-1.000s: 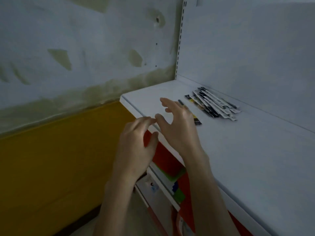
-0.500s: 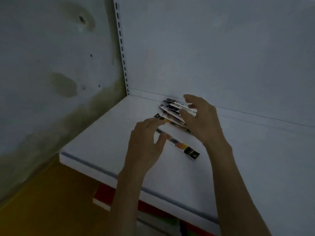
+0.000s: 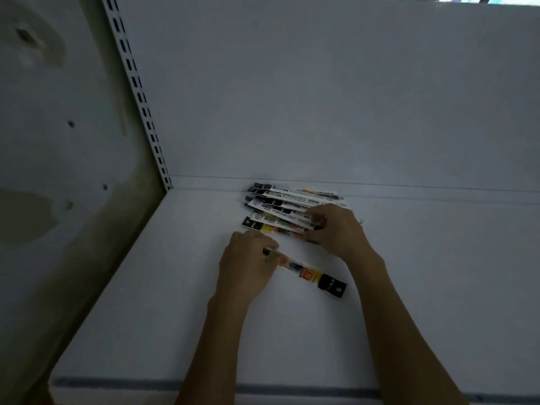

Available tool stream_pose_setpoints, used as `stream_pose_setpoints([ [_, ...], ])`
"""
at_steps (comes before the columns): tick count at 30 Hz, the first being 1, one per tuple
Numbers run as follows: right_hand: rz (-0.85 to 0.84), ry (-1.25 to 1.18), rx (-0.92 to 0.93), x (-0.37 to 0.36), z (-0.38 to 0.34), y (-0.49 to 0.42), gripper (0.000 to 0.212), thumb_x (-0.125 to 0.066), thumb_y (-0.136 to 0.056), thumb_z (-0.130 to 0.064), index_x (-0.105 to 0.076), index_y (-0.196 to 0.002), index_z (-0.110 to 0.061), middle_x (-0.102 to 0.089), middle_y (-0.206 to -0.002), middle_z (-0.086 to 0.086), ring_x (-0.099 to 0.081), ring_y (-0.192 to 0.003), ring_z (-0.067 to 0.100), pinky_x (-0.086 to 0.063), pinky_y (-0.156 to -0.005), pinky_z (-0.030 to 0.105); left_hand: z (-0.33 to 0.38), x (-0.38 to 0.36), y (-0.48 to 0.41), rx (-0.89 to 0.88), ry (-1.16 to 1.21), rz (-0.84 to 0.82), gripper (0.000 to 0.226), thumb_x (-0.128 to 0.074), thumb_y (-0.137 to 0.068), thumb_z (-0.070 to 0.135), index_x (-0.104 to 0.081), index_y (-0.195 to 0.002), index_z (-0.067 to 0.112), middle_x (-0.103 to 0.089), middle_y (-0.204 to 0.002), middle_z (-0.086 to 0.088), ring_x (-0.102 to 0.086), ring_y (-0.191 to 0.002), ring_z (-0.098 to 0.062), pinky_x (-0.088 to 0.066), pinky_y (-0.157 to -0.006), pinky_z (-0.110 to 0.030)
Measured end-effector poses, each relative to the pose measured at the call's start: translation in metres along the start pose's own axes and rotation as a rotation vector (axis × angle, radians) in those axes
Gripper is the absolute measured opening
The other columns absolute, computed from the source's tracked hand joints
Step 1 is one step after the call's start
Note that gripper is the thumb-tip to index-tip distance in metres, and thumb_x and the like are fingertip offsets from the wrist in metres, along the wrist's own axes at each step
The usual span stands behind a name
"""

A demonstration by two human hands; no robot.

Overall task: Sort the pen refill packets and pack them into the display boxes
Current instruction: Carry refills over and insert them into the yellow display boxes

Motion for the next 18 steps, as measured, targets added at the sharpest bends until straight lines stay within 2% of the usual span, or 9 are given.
stream_pose_setpoints([
  [3,0.028,0.046,0.022,0.0,-0.001,-0.001,0.027,-0.067,-0.083,-0.017,-0.067,-0.11,-0.015,-0.064,-0.111,0.003,-0.057,-0.095,0.015,-0.045,-0.08,0.026,-0.004,0.008,-0.005,-0.023,-0.069,-0.031,0.028,-0.062,-0.085,0.009,-0.069,-0.108,0.024,-0.056,-0.128,0.003,-0.048,-0.116,-0.018,-0.043,-0.096,-0.034],
  [5,0.05,0.057,0.041,0.0,-0.003,-0.001,0.02,-0.061,-0.086,-0.014,-0.07,-0.105,-0.014,-0.066,-0.105,0.002,-0.055,-0.086,0.012,-0.047,-0.077,0.028,-0.003,0.007,-0.004,-0.055,-0.141,-0.105,0.038,-0.054,-0.087,0.002,-0.067,-0.111,0.029,-0.048,-0.137,0.005,-0.038,-0.124,-0.02,-0.036,-0.101,-0.032],
  [8,0.086,0.051,0.05,0.003,-0.007,0.0,0.017,-0.059,-0.087,-0.015,-0.071,-0.099,-0.015,-0.068,-0.1,0.001,-0.058,-0.088,0.013,-0.049,-0.077,0.031,0.0,0.009,-0.002,-0.082,-0.202,-0.172,0.036,-0.054,-0.088,0.006,-0.066,-0.107,0.033,-0.042,-0.141,0.009,-0.031,-0.126,-0.019,-0.028,-0.102,-0.03],
  [10,0.128,0.053,0.032,0.007,-0.008,0.001,0.019,-0.056,-0.087,-0.014,-0.07,-0.099,-0.014,-0.068,-0.1,0.002,-0.059,-0.09,0.017,-0.048,-0.077,0.031,0.001,0.015,-0.002,-0.091,-0.224,-0.164,0.022,-0.06,-0.087,0.015,-0.068,-0.096,0.034,-0.045,-0.135,0.01,-0.034,-0.123,-0.018,-0.029,-0.099,-0.031],
  [12,0.168,0.051,0.005,0.01,-0.008,0.002,0.02,-0.053,-0.087,-0.013,-0.069,-0.098,-0.012,-0.068,-0.098,0.005,-0.057,-0.085,0.019,-0.046,-0.072,0.029,0.0,0.02,-0.001,-0.098,-0.211,-0.141,0.016,-0.065,-0.083,0.018,-0.068,-0.084,0.034,-0.054,-0.122,0.011,-0.04,-0.117,-0.018,-0.035,-0.096,-0.032],
  [14,0.171,0.048,-0.014,0.009,-0.006,0.003,0.018,-0.052,-0.087,-0.013,-0.068,-0.095,-0.014,-0.066,-0.094,0.003,-0.052,-0.078,0.015,-0.041,-0.065,0.026,-0.003,0.026,0.0,-0.104,-0.19,-0.086,0.022,-0.066,-0.081,0.016,-0.061,-0.074,0.035,-0.06,-0.105,0.013,-0.044,-0.111,-0.016,-0.038,-0.091,-0.03],
  [18,0.152,-0.07,-0.036,0.009,-0.003,0.004,0.007,-0.062,-0.082,-0.014,-0.067,-0.084,-0.019,-0.06,-0.079,-0.005,-0.054,-0.072,0.011,-0.043,-0.063,0.023,-0.013,0.044,0.007,-0.052,-0.164,0.092,0.027,-0.07,-0.078,0.016,-0.053,-0.07,0.035,-0.062,-0.097,0.008,-0.048,-0.101,-0.019,-0.037,-0.079,-0.028],
])
Point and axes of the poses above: each hand's wrist, its own y-axis away from the middle knuckle, its own x-axis out of the back of the hand, z = x × y, the point moved 6 cm from there along -y, towards the middle knuckle
